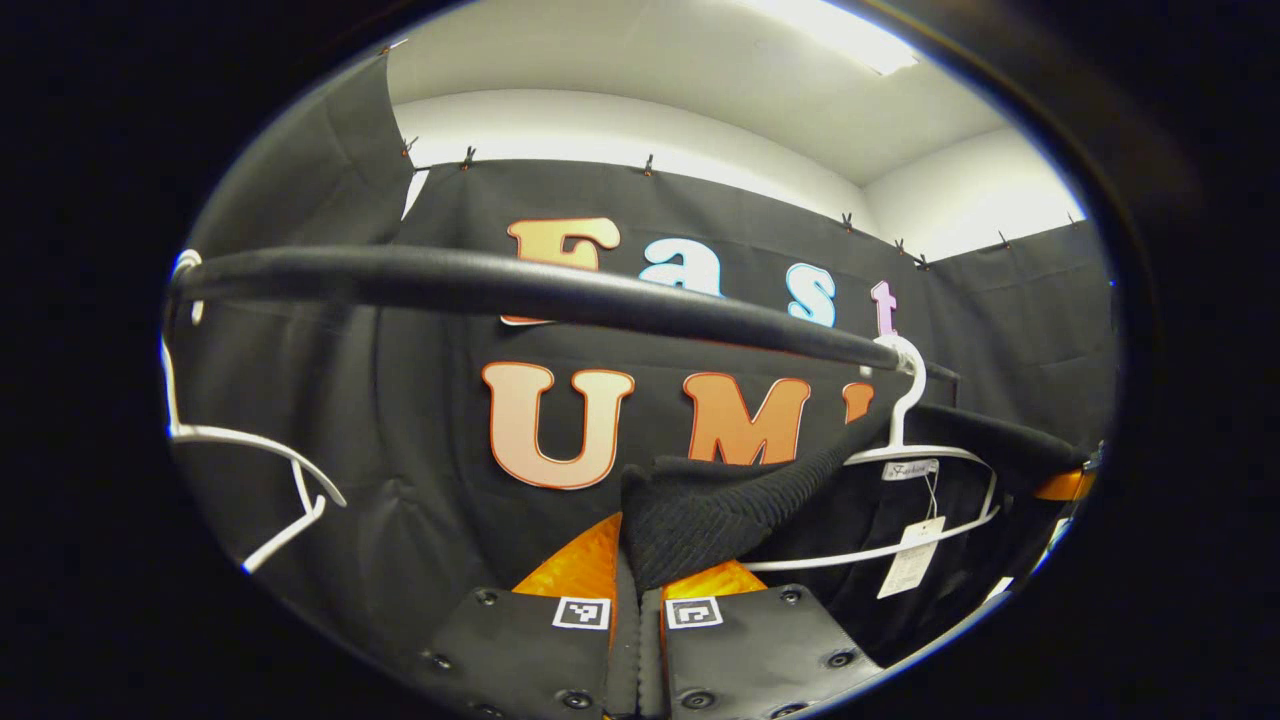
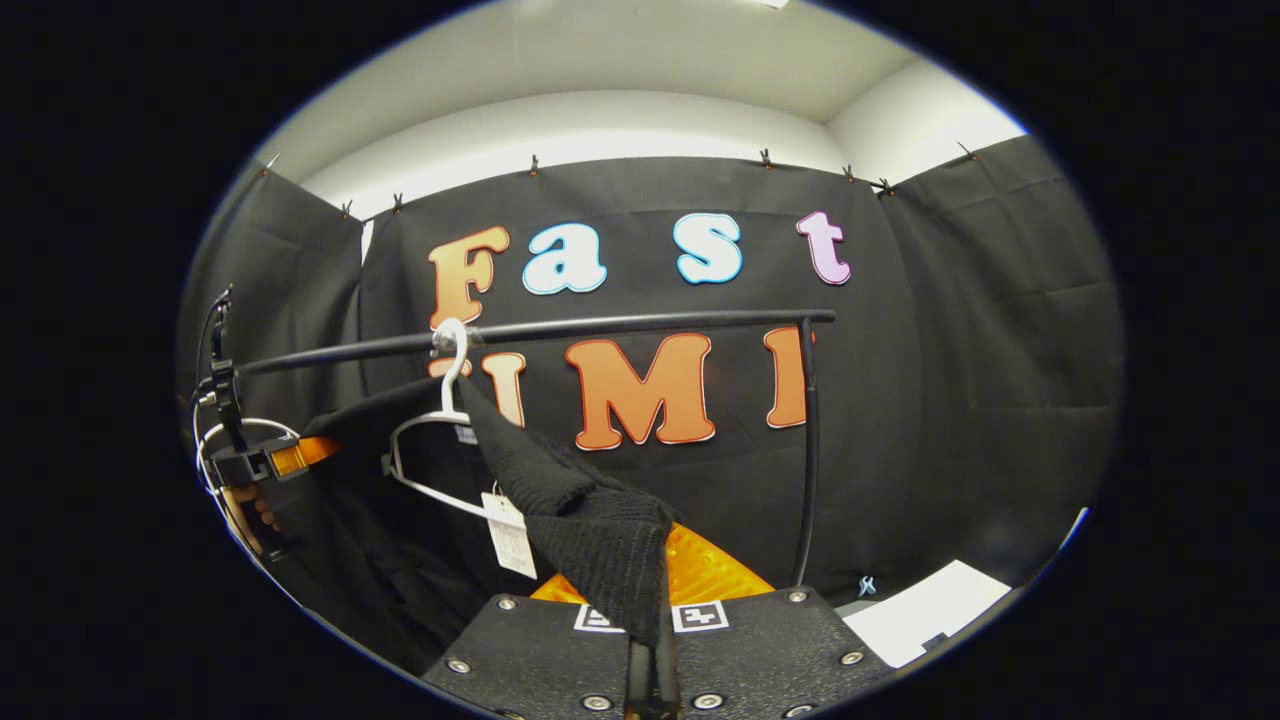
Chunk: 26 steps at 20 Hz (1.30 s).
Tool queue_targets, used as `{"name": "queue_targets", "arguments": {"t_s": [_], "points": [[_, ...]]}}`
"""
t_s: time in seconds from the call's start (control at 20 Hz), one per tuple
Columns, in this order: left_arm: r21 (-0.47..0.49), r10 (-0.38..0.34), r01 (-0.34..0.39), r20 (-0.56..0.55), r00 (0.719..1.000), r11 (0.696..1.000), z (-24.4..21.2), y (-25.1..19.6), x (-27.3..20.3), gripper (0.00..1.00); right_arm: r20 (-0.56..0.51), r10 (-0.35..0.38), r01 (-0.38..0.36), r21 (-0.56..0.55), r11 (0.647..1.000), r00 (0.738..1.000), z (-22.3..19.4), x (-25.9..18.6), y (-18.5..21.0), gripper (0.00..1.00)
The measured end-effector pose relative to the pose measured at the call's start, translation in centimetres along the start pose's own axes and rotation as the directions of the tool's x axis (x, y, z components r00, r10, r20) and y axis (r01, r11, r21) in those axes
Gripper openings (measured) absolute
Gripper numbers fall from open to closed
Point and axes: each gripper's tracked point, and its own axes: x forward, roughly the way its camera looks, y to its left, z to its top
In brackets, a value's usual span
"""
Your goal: Grasp the clothes on the hanger with both hands and then place them into the laundry hamper below.
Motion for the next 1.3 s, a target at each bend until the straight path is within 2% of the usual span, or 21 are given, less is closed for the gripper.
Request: {"name": "queue_targets", "arguments": {"t_s": [0.45,0.6,0.8,1.0,1.3], "points": [[0.053,0.063,-0.065,0.031,0.998,0.997,1.5,1.8,0.9,0.05,0.015,0.032,-0.032,0.023,0.999,0.999,2.8,3.7,-3.8,0.09],[0.077,0.076,-0.079,0.043,0.996,0.994,2.0,2.2,1.4,0.07,0.004,0.046,-0.046,0.032,0.998,0.999,3.1,5.8,-5.3,0.08],[0.084,0.106,-0.109,0.036,0.994,0.99,1.4,2.8,1.0,0.09,-0.054,0.087,-0.083,0.072,0.994,0.995,0.9,9.5,-6.2,0.08],[0.055,0.157,-0.158,0.011,0.988,0.986,-0.4,4.8,0.9,0.08,-0.099,0.149,-0.138,0.112,0.984,0.984,-1.7,12.9,-5.4,0.09],[0.046,0.223,-0.221,-0.037,0.974,0.974,-3.7,6.5,-0.3,0.07,-0.126,0.264,-0.23,0.233,0.945,0.956,-4.7,16.6,-4.7,0.09]]}}
